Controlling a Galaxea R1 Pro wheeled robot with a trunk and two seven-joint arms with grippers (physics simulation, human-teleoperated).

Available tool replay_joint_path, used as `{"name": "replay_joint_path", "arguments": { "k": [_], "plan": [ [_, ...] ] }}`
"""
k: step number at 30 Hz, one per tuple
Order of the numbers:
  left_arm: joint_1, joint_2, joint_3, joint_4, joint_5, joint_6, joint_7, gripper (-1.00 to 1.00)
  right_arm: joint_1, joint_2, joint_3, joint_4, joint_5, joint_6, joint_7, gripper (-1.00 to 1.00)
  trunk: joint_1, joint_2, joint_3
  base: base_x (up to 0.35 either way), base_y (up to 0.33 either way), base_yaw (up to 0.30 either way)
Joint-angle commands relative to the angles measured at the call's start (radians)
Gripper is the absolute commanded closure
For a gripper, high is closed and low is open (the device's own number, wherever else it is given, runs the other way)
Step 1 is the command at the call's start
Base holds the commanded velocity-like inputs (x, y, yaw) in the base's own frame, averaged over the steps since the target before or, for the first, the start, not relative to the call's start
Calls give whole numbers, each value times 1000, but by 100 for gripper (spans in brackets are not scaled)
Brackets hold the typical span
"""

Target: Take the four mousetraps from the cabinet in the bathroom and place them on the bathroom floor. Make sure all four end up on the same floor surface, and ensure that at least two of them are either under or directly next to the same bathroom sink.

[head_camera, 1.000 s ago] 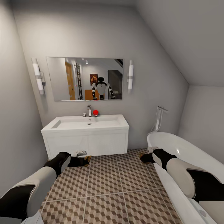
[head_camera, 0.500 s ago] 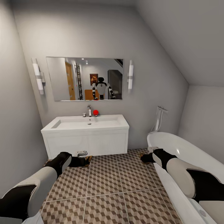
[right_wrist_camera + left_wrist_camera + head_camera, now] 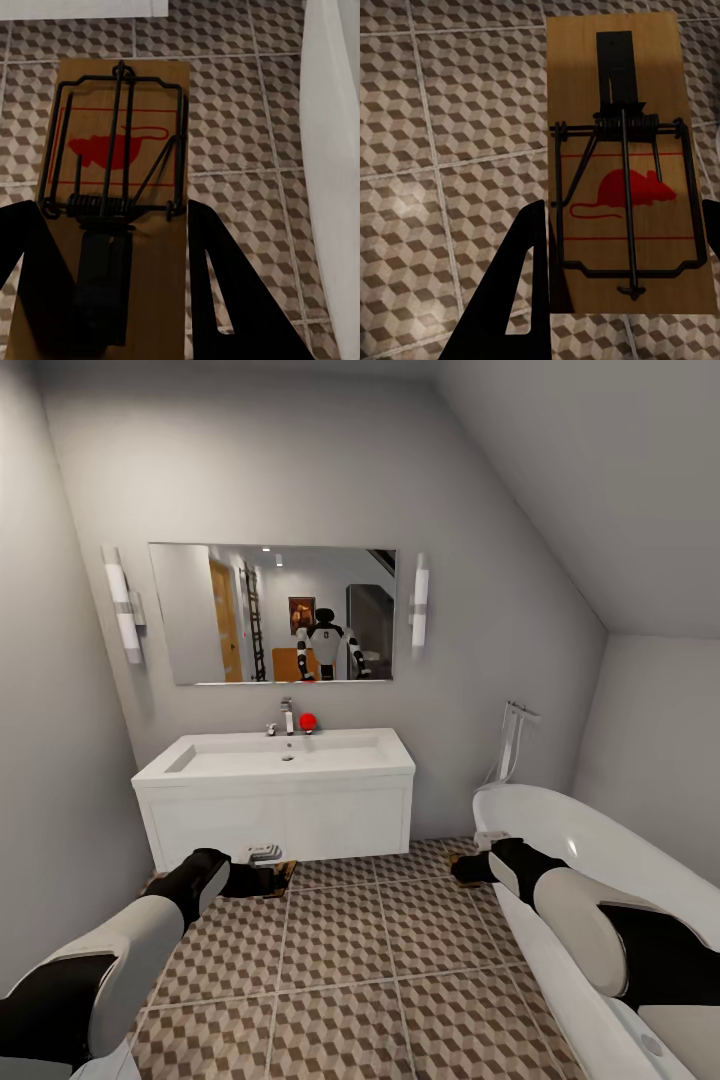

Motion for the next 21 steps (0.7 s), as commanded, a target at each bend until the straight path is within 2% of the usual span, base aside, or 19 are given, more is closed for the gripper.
{"name": "replay_joint_path", "arguments": {
  "k": [1,12,21],
  "plan": [
    [-1,0,8,-2,-8,6,-5,100,-1,0,-8,-1,7,4,5,100,0,-1,-1,0,0,0],
    [-1,0,8,-2,-8,6,-5,100,-1,2,-8,-1,5,-17,4,100,0,-1,-1,0,0,0],
    [-1,1,8,-2,-8,6,-5,100,-1,2,-8,-1,5,-18,5,100,35,-64,-30,0,0,0]
  ]
}}
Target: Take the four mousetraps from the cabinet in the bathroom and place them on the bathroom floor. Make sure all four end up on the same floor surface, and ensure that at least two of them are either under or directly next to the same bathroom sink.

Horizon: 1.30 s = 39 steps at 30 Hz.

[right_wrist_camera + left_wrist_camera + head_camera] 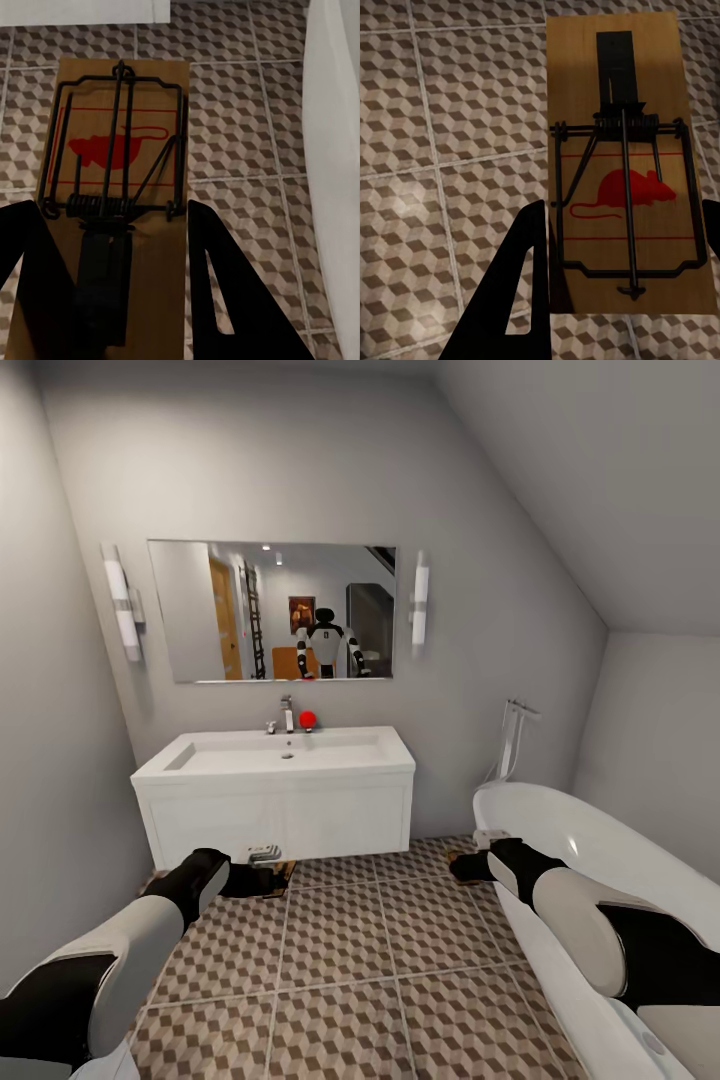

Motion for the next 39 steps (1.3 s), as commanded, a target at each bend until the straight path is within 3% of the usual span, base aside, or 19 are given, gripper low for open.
{"name": "replay_joint_path", "arguments": {
  "k": [1,29,39],
  "plan": [
    [-1,0,8,-2,-8,6,-5,100,-1,-1,-8,-1,7,4,5,100,4,-8,-5,0,0,0],
    [-1,-2,8,-2,-8,6,-5,100,-1,-6,-9,-1,5,6,2,100,111,-204,-92,0,0,0],
    [-1,-2,7,-2,-8,6,-5,100,-1,-3,-8,-1,7,7,-14,100,150,-274,-135,0,0,0]
  ]
}}
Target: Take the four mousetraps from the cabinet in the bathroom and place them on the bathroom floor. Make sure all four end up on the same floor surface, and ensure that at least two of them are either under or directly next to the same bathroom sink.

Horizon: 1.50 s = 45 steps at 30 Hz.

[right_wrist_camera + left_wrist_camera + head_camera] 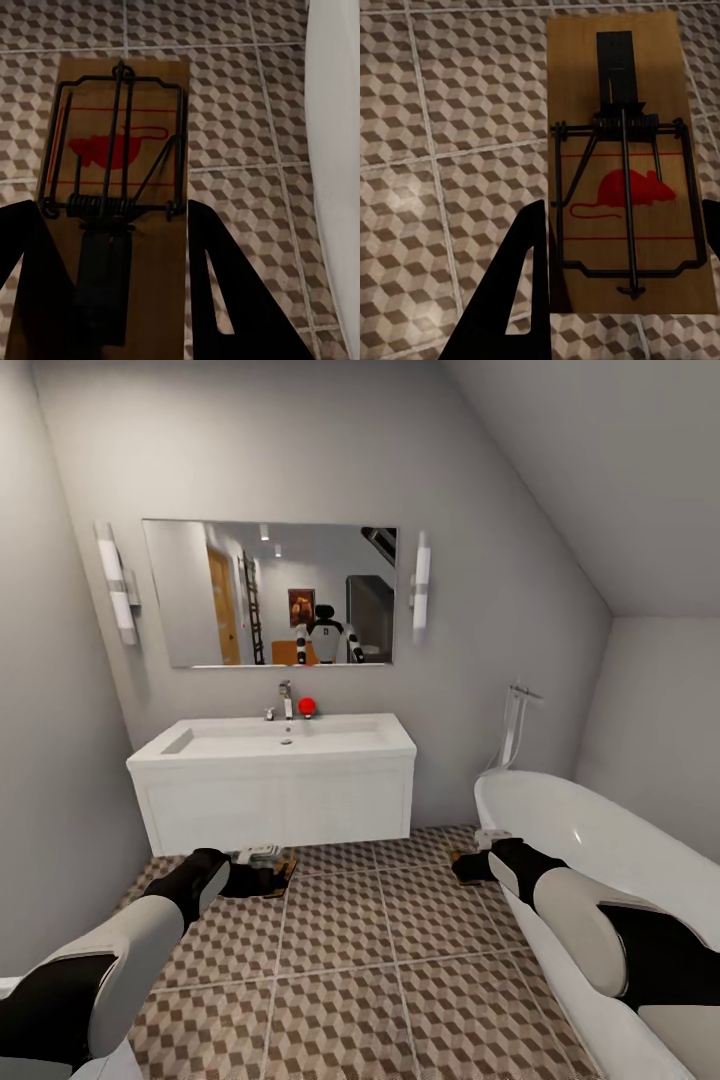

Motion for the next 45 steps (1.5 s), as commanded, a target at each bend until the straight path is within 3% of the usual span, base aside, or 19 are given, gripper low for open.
{"name": "replay_joint_path", "arguments": {
  "k": [1,45],
  "plan": [
    [-1,0,8,-2,-8,6,-5,100,-1,0,-8,-1,7,4,4,100,4,-8,-6,0,0,0],
    [-1,1,8,-4,-8,6,-5,100,-1,10,-9,-1,8,0,-32,100,169,-309,-211,0,0,0]
  ]
}}
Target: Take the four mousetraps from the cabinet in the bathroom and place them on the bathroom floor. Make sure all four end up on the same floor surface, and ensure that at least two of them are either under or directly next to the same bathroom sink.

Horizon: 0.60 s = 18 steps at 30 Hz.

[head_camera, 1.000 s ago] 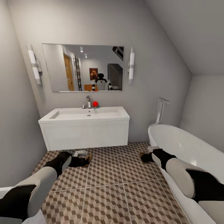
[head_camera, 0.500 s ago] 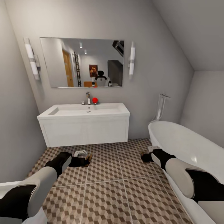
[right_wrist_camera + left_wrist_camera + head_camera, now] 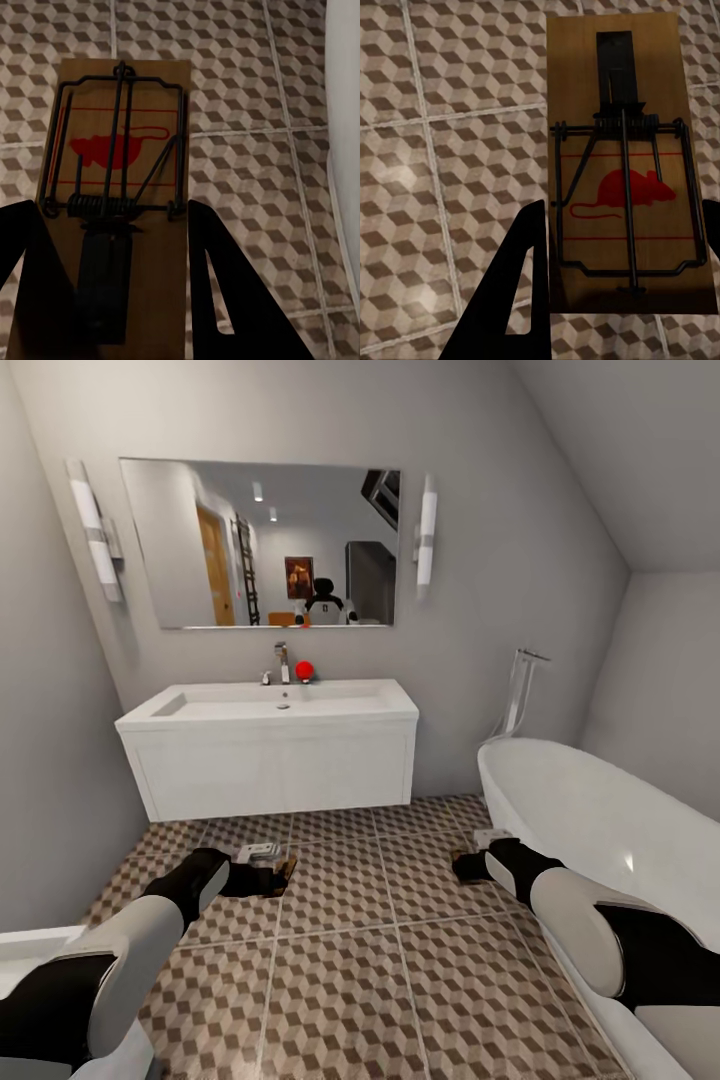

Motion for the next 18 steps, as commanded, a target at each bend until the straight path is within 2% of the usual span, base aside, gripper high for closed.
{"name": "replay_joint_path", "arguments": {
  "k": [1,7,18],
  "plan": [
    [0,0,8,-2,-8,6,-5,100,-1,0,-9,-1,7,4,3,100,0,-1,-3,0,0,0],
    [0,0,8,-2,-8,6,-5,100,-1,-1,-9,-1,6,5,4,100,0,-1,-8,0,0,0],
    [0,0,8,-3,-8,6,-5,100,-1,-2,-9,-1,5,5,4,100,42,-78,-44,0,0,0]
  ]
}}
